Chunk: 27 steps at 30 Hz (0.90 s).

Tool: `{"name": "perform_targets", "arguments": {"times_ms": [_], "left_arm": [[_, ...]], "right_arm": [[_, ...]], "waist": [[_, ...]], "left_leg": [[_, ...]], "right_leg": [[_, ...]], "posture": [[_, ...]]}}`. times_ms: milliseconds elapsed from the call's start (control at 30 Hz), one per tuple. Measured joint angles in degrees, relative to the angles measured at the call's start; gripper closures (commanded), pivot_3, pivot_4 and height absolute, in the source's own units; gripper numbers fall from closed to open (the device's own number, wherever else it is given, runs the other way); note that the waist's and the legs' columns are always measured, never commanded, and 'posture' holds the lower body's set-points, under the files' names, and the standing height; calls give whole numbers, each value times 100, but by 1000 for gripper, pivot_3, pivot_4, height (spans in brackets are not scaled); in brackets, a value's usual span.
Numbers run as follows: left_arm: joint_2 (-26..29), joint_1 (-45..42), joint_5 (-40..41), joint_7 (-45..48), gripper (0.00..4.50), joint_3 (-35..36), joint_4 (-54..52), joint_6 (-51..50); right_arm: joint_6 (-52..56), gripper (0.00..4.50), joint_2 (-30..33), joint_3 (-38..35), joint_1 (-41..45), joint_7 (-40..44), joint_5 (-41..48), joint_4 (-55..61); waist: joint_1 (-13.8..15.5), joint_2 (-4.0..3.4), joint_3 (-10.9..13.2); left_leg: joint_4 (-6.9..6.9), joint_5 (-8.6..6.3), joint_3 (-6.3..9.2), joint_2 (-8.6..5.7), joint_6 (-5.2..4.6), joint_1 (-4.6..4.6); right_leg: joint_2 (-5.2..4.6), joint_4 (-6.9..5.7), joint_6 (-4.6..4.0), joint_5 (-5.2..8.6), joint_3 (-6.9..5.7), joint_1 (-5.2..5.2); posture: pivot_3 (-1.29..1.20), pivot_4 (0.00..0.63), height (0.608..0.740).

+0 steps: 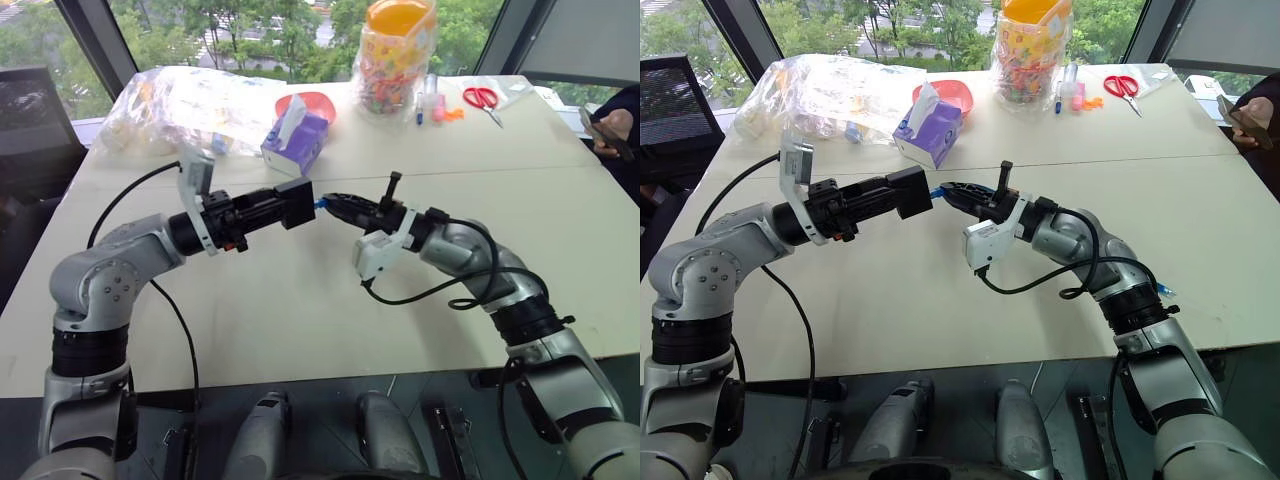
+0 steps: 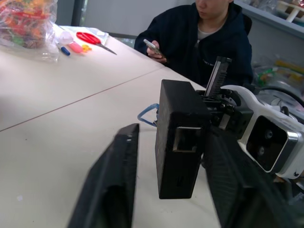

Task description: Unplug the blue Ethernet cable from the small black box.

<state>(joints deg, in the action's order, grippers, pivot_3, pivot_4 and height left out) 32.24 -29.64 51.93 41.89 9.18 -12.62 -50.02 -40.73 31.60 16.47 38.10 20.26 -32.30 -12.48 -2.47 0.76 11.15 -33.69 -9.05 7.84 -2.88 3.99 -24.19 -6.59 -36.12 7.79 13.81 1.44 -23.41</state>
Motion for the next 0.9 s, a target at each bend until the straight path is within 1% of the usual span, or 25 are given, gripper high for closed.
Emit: {"name": "perform_targets", "arguments": {"times_ms": [33, 200, 300, 333, 367, 400, 500, 600, 633, 667, 733, 800, 867, 900], "left_arm": [[6, 11, -1, 12, 4021, -1, 0, -7], [40, 68, -17, 85, 4021, -8, -5, -16], [129, 77, -22, 153, 4021, -46, -31, -40], [146, 82, -23, 179, 4021, -49, -41, -42], [171, 93, -26, 205, 4021, -53, -44, -45], [206, 123, -32, 258, 4021, -56, -47, -39], [276, 246, -83, 463, 4021, -57, -44, 36], [589, 378, -131, 803, 4021, -55, -46, 77], [685, 442, -140, 937, 4021, -49, -46, 90], [708, 459, -142, 986, 4021, -49, -44, 92], [791, 491, -144, 1179, 4021, -49, -38, 131], [894, 494, -137, 1365, 4021, -33, -26, 187], [904, 452, -41, 1489, 4021, 96, 70, 185], [904, 427, 7, 1505, 4021, 128, 86, 180]], "right_arm": [[-13, 4500, 9, 3, -3, 18, 0, 6], [-37, 4500, 44, 27, -11, 103, 7, 50], [-42, 4500, 77, 64, -11, 336, 250, 52], [-40, 3696, 88, 67, -11, 447, 387, 52], [-35, 3490, 92, 68, -10, 541, 527, 57], [61, 3019, 95, 75, -10, 735, 784, 96], [801, 1547, 129, 109, -9, 1773, 1916, 362], [1826, 1547, 189, 115, 38, 2767, 3009, 690], [2331, 1547, 255, 76, 87, 3148, 3415, 833], [2525, 1547, 280, 49, 113, 3287, 3566, 881], [3383, 1547, 342, -5, 237, 3823, 4193, 1065], [4439, 1547, 411, -36, 403, 4371, 4897, 1210], [5804, 1547, 424, -117, 687, 4872, 5689, 1226], [6130, 1547, 421, -134, 755, 4978, 5875, 1227]], "waist": [[0, 0, 0], [0, 0, 0], [-1, 0, 0], [-1, 0, 0], [-1, 0, 0], [-5, 0, 0], [-4, 1, 1], [-10, 0, 2], [-3, 0, 2], [-1, 0, 2], [9, 0, 2], [10, 0, 2], [8, 0, 2], [8, 0, 2]], "left_leg": [[0, 0, 0, 0, 0, 0], [0, 0, 0, 0, 0, 0], [0, 0, 0, 0, 0, 0], [0, 0, 0, 0, 0, 0], [0, 0, 0, 0, 0, 0], [0, 0, 0, 1, 0, 0], [0, 0, 1, 3, 0, 0], [1, 0, 1, 5, -1, 0], [1, -1, 1, 5, -1, 0], [1, -1, 2, 5, -1, 0], [0, -1, 3, 6, -1, -4], [0, -2, 3, 6, -1, -6], [0, -2, 5, 9, -1, -11], [1, -2, 5, 12, -1, -13]], "right_leg": [[0, 0, 0, 0, 0, 0], [0, 0, 0, 0, 0, 0], [0, 0, 0, 0, 0, 0], [0, 0, 0, 0, 0, 0], [0, 0, 0, 0, 0, 0], [0, 0, 0, 0, 0, 0], [0, 0, 0, 0, -1, 0], [0, 1, -1, 0, -2, 0], [0, 1, -2, 1, -2, 0], [0, 1, -2, 1, -3, 0], [-1, 2, -2, 1, -5, 0], [-3, 4, -3, 2, -6, -2], [-4, 4, -6, 3, -10, -8], [-4, 5, -9, 5, -13, -9]], "posture": [[0, 150, 728], [0, 150, 728], [0, 150, 728], [0, 150, 728], [0, 150, 728], [0, 150, 728], [0, 150, 728], [0, 150, 728], [0, 150, 728], [0, 150, 728], [0, 150, 728], [0, 150, 728], [0, 150, 728], [0, 150, 728]]}}
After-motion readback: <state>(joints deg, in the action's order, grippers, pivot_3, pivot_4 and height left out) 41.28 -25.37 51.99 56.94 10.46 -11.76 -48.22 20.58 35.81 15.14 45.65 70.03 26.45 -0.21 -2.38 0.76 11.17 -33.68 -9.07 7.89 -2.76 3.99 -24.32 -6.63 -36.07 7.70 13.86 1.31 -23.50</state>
